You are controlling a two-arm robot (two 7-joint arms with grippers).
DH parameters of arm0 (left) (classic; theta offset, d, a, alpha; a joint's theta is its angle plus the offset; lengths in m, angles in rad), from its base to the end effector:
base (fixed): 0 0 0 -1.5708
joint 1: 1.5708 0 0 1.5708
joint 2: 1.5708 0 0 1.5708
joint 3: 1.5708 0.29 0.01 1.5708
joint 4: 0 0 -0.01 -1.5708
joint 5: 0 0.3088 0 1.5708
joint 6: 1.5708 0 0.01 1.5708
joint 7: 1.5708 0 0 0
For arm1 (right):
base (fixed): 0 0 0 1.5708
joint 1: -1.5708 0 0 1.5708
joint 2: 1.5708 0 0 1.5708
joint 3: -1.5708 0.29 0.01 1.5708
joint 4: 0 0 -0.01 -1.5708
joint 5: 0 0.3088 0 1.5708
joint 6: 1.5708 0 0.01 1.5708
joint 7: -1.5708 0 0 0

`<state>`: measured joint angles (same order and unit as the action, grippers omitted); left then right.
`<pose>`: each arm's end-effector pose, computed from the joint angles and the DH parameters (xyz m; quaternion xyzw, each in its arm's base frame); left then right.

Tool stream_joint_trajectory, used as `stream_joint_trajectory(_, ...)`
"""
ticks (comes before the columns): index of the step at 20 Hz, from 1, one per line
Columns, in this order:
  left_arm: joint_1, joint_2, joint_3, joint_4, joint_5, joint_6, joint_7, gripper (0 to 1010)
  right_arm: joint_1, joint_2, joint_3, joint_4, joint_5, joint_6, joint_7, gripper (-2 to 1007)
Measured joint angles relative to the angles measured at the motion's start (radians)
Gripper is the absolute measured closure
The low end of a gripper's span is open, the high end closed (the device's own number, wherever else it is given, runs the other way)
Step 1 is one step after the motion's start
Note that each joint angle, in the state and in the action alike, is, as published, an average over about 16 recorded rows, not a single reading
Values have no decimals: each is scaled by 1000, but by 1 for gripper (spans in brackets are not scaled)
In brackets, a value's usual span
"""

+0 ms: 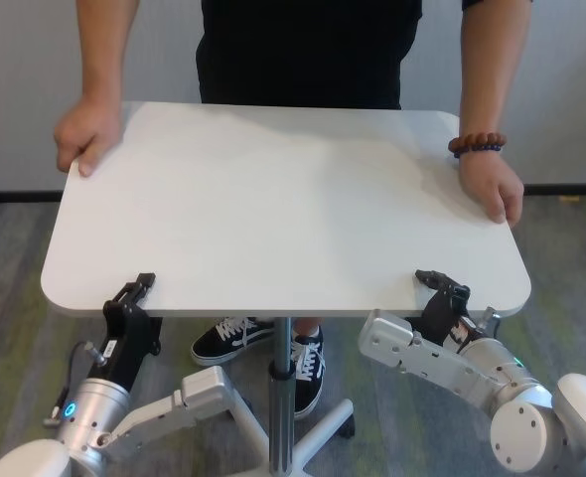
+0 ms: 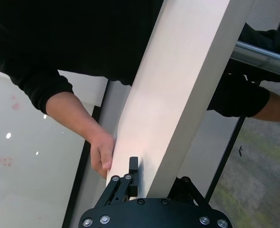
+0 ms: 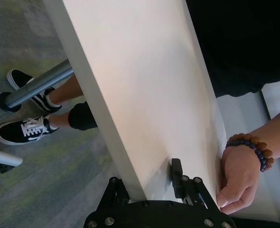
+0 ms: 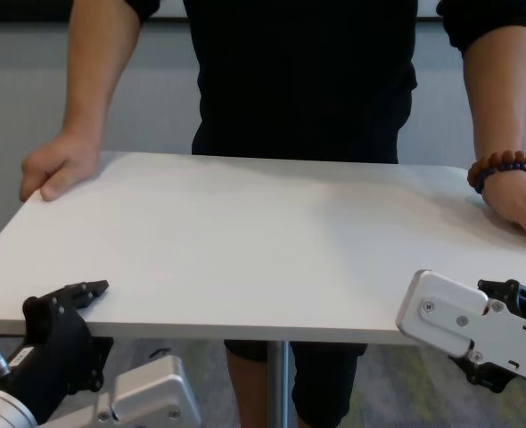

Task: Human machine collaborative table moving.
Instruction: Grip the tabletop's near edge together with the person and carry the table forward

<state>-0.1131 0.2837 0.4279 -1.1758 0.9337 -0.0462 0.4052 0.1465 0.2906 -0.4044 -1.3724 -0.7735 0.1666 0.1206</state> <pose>0.3211 -0.0020 -0.4061 0.3702 -0.4631 0.5106 0.6227 0.3478 0.0155 -0.3372 -0.4399 -0.3167 -0.4492 0.7102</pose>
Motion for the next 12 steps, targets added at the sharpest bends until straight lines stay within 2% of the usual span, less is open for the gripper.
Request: stream_joint_trajectory(12,-31,-11,5,42,10,4,16,735,32,-2,-4,39,2,-9,-5,621)
